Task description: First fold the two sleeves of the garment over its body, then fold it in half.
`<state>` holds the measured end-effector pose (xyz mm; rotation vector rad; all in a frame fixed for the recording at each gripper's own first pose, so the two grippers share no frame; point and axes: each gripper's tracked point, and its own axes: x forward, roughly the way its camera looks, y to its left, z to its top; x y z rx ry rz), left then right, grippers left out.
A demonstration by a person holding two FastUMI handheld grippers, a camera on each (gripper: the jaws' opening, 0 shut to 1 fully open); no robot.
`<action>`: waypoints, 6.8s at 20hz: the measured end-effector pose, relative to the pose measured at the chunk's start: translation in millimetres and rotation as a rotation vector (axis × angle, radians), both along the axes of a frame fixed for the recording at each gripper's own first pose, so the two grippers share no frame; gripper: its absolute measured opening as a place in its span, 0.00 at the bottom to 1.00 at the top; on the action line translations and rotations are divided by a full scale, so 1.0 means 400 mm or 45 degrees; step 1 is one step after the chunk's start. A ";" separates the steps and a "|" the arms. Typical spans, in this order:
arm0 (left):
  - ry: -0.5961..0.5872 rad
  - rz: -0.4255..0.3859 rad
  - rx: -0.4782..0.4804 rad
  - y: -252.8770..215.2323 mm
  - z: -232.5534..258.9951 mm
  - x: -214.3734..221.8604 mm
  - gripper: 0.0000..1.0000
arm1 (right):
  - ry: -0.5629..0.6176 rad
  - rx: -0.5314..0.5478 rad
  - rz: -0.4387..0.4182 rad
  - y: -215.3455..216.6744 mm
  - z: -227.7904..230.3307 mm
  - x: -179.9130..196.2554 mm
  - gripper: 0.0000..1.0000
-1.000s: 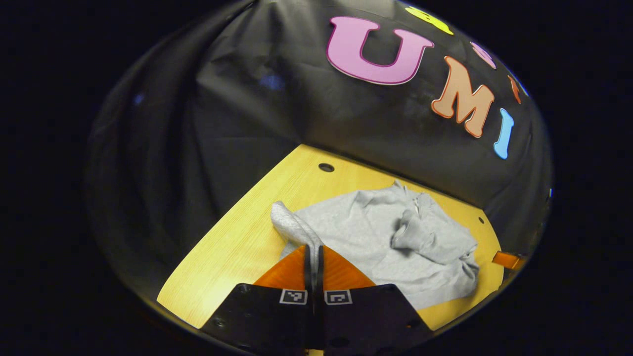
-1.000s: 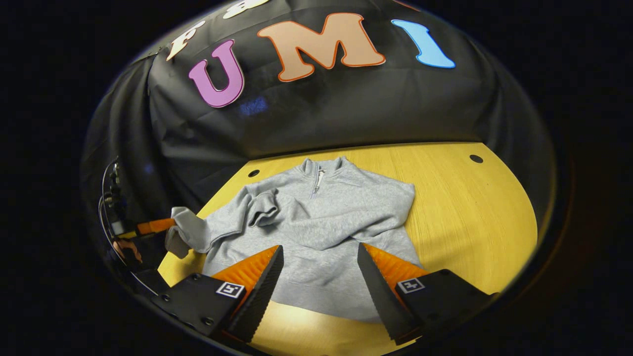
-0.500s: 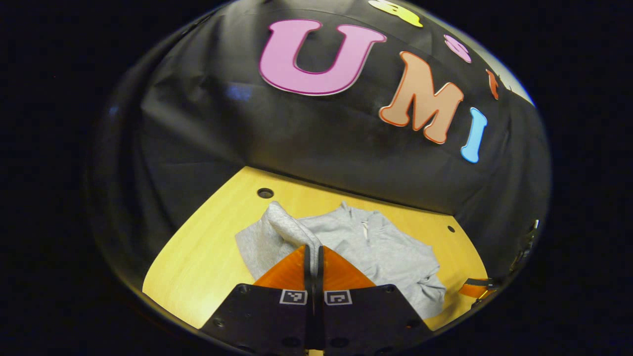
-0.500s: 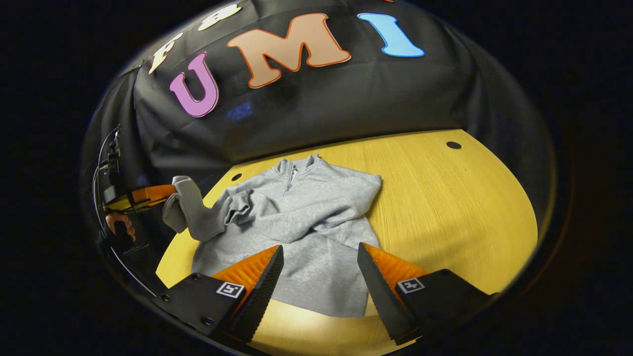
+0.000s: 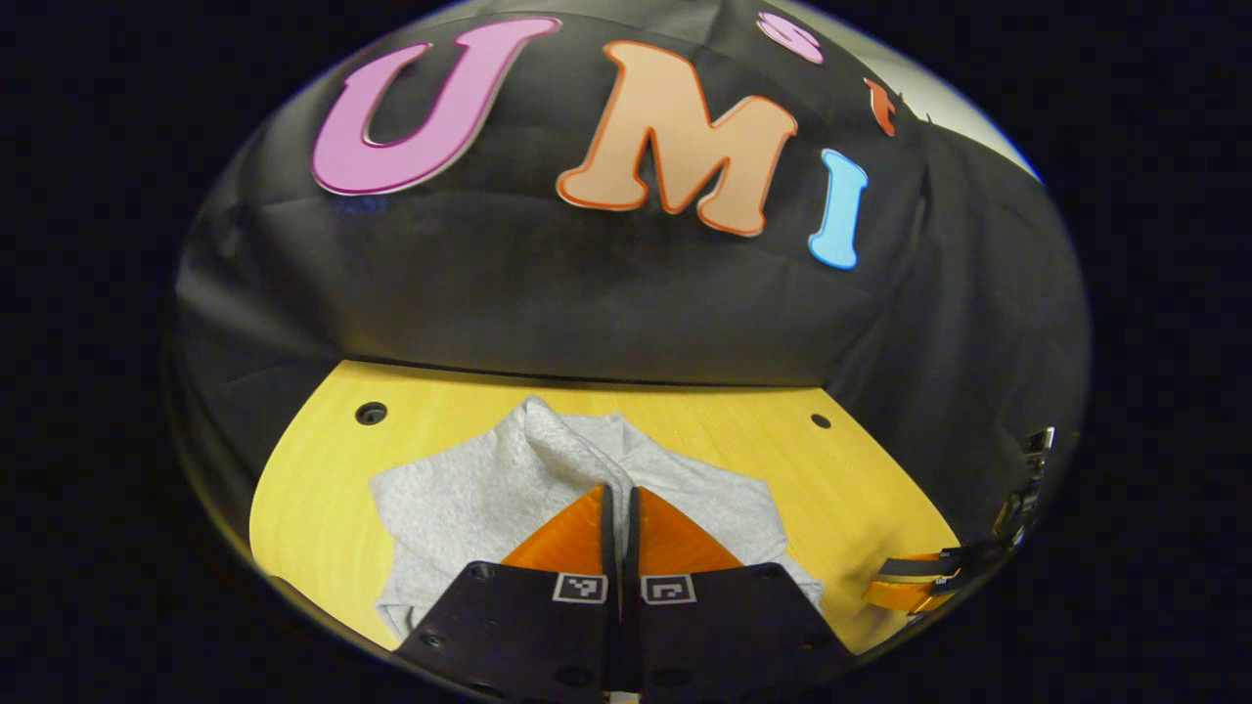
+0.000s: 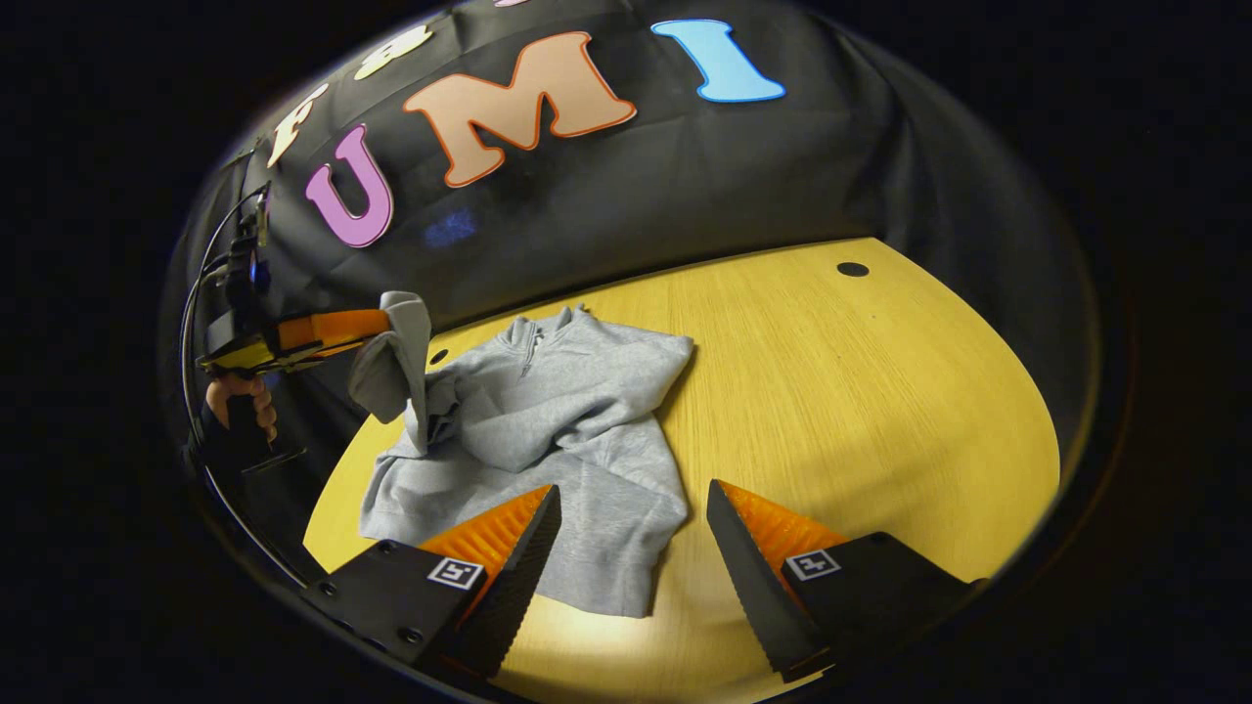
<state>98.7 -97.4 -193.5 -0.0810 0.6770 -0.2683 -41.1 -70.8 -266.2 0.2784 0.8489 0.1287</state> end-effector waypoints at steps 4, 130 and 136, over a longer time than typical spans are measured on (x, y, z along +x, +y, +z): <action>0.083 -0.119 0.004 -0.114 -0.082 -0.003 0.00 | 0.017 -0.002 -0.013 -0.029 -0.016 -0.010 0.96; -0.168 0.515 0.243 0.446 0.014 0.036 0.96 | -0.405 -0.043 -0.182 0.066 0.196 0.428 0.95; -0.485 0.488 0.379 0.427 0.197 -0.062 0.96 | -0.645 -0.178 -0.124 0.083 0.343 0.296 0.96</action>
